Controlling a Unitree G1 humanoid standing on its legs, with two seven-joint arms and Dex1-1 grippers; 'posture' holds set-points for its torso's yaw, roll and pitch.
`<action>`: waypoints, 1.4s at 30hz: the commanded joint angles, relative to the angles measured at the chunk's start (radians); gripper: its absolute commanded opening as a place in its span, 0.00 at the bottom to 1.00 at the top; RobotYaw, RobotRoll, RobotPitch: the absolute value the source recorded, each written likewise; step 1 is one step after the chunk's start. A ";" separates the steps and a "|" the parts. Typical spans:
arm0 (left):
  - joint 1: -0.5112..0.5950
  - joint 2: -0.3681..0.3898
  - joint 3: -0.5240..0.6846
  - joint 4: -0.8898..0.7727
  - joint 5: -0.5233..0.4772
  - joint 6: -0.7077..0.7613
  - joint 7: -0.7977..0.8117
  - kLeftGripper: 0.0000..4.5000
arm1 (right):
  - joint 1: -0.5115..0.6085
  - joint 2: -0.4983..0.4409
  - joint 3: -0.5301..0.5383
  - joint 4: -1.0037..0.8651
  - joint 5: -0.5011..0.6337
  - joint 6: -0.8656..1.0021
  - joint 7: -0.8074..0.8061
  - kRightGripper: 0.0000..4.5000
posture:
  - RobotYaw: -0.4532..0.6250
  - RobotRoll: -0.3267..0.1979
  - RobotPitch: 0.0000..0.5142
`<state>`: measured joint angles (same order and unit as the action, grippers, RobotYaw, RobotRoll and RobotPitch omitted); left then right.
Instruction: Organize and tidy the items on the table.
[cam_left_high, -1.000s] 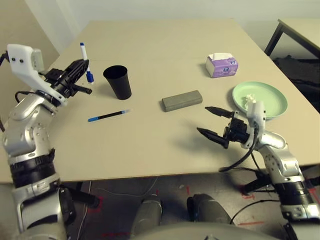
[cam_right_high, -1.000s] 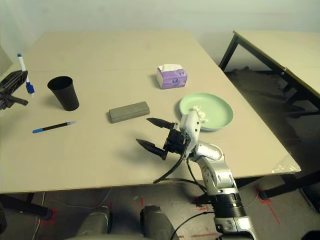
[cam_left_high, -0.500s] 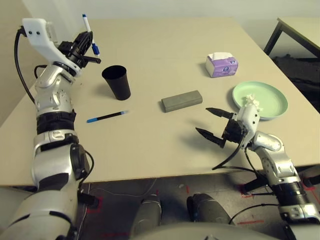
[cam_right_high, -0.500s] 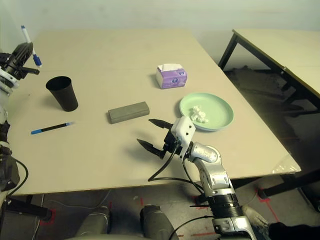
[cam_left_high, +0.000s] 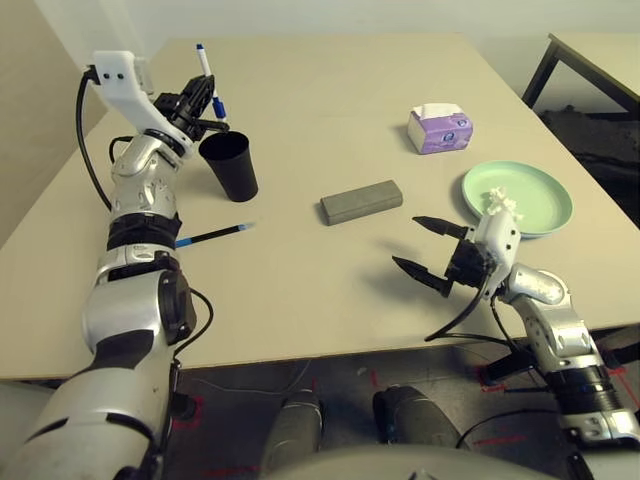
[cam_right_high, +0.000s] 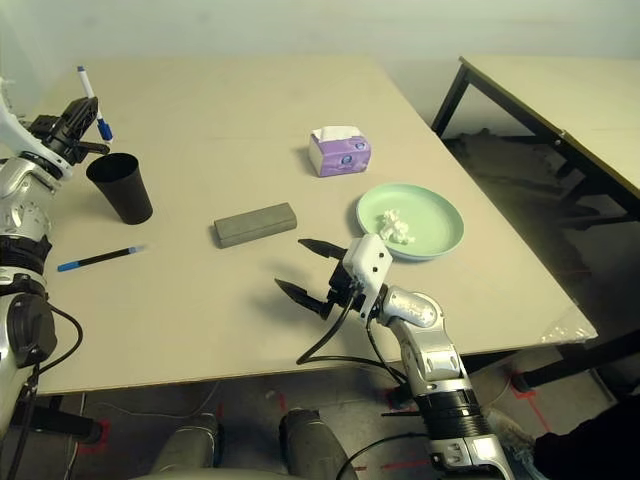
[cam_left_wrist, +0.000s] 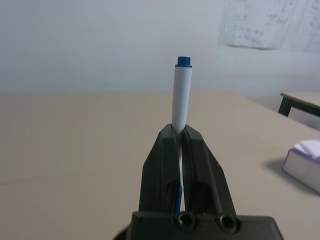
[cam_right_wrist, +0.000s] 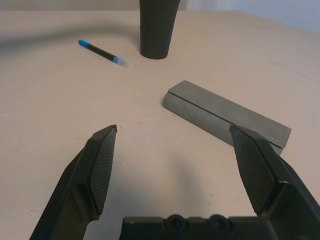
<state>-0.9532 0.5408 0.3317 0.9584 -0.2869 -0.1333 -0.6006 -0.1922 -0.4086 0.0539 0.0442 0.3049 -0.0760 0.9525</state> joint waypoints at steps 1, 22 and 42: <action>0.015 -0.002 -0.008 0.008 0.007 -0.004 -0.006 0.00 | -0.011 -0.005 0.015 -0.008 -0.010 0.013 -0.005 1.00 | 0.35 0.62 0.16; 0.019 0.001 -0.001 0.004 -0.004 0.018 -0.013 0.99 | -0.029 -0.004 0.019 0.002 -0.009 0.022 -0.012 1.00 | 0.34 0.62 0.17; 0.162 0.610 -0.418 -0.397 0.194 0.469 -0.793 0.99 | -0.053 -0.018 0.110 -0.028 0.106 0.053 0.259 1.00 | 0.38 0.62 0.16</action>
<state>-0.7844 1.1475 -0.0458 0.5852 -0.1187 0.3242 -1.3435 -0.2365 -0.4205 0.1504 0.0129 0.3939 -0.0305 1.1857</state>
